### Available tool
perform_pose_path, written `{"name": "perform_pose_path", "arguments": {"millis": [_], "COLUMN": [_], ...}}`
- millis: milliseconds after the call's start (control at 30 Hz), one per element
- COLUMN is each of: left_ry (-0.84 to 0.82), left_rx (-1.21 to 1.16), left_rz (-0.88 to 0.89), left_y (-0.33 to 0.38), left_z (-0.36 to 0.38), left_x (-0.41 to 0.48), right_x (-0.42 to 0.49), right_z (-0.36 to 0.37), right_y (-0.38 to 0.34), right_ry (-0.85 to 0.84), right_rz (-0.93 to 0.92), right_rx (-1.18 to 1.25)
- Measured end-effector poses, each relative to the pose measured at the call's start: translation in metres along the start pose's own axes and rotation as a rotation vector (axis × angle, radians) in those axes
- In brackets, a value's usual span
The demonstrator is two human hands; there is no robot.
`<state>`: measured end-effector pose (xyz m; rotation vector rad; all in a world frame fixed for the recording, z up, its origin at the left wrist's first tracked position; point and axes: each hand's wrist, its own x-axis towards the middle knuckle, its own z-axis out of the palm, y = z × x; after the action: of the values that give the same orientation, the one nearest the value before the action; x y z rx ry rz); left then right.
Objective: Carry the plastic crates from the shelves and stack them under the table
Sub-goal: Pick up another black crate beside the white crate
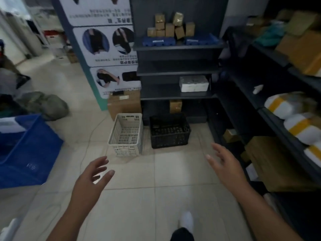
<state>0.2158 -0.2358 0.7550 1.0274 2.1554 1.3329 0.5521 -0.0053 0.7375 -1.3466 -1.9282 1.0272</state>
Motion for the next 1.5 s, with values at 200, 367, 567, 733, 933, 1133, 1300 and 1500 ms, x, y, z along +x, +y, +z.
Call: {"name": "perform_pose_path", "arguments": {"millis": [200, 367, 567, 733, 933, 1133, 1300, 1500], "left_ry": [-0.021, -0.047, -0.087, -0.15, -0.242, -0.247, -0.088, 0.128], "left_rx": [0.023, 0.013, -0.023, -0.027, -0.008, 0.03, 0.076, 0.14], "left_rz": [0.022, 0.005, -0.033, -0.069, -0.164, -0.342, -0.474, -0.671], "left_y": [0.016, 0.032, 0.024, -0.021, -0.07, -0.155, -0.289, -0.459], "left_z": [0.077, 0.128, 0.169, 0.216, 0.29, 0.381, 0.474, 0.574], "left_x": [0.146, 0.261, 0.388, 0.517, 0.663, 0.744, 0.792, 0.829], "right_x": [0.137, 0.253, 0.381, 0.491, 0.618, 0.731, 0.817, 0.87], "right_z": [0.0, 0.002, 0.023, 0.068, 0.122, 0.185, 0.26, 0.347], "right_y": [0.025, 0.024, 0.032, 0.056, 0.108, 0.214, 0.361, 0.532], "right_ry": [0.0, -0.046, -0.095, -0.098, -0.126, -0.146, -0.077, -0.135], "right_rz": [0.0, 0.015, 0.063, 0.126, 0.267, 0.374, 0.382, 0.375], "right_rx": [0.008, -0.018, -0.079, -0.153, -0.226, -0.297, -0.316, -0.484]}}
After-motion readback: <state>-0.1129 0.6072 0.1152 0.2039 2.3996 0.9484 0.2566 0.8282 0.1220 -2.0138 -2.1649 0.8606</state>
